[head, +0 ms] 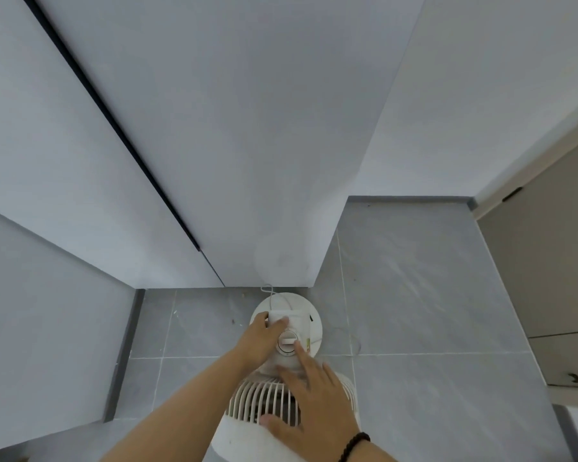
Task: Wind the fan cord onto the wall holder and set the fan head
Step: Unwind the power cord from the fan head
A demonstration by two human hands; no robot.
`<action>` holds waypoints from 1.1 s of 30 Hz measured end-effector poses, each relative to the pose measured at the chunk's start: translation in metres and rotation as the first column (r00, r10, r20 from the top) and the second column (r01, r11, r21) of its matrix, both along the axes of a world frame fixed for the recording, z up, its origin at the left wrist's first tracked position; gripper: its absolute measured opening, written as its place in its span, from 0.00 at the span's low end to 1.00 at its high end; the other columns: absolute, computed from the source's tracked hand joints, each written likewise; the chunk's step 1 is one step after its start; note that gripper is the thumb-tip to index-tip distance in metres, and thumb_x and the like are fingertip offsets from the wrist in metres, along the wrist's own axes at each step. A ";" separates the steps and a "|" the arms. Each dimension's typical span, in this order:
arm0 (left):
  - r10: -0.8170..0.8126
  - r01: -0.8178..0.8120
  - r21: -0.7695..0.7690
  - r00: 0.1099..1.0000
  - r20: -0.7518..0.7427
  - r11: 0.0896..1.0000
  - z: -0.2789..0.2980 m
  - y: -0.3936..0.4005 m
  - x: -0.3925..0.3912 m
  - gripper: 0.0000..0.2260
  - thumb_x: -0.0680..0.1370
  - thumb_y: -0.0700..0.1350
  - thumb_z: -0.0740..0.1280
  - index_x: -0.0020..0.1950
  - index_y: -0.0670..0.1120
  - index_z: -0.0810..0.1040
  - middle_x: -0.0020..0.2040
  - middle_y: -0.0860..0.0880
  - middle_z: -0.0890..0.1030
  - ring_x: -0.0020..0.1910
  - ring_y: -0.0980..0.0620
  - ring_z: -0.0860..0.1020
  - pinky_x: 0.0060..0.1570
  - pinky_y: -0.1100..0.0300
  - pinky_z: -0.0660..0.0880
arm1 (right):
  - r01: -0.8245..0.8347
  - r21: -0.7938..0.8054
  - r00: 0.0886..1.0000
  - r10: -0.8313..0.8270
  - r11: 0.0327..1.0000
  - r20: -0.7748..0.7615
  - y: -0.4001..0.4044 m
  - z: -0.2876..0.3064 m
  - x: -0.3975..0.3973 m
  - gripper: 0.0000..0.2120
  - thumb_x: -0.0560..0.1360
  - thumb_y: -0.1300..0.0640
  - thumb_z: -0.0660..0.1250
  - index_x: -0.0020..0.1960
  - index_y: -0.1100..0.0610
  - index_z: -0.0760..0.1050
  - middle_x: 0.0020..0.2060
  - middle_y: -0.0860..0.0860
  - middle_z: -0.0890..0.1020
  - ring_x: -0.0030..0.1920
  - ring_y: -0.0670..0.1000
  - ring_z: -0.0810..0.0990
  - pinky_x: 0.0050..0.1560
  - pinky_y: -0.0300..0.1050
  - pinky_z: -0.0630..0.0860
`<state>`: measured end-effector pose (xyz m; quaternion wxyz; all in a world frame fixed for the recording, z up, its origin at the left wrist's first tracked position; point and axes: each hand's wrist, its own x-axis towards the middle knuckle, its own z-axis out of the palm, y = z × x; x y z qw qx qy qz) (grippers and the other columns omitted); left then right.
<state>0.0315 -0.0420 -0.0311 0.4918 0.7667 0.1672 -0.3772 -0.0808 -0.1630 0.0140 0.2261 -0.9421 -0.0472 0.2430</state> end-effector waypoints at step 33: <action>-0.009 0.018 -0.090 0.995 0.102 0.996 -0.022 -0.022 -0.056 0.37 0.73 0.61 0.68 0.77 0.55 0.54 0.70 0.58 0.63 0.68 0.58 0.68 0.68 0.60 0.67 | 0.808 0.074 0.420 -0.485 0.584 -0.767 -0.032 -0.145 0.166 0.14 0.73 0.52 0.68 0.55 0.56 0.73 0.54 0.52 0.75 0.61 0.55 0.73 0.54 0.50 0.70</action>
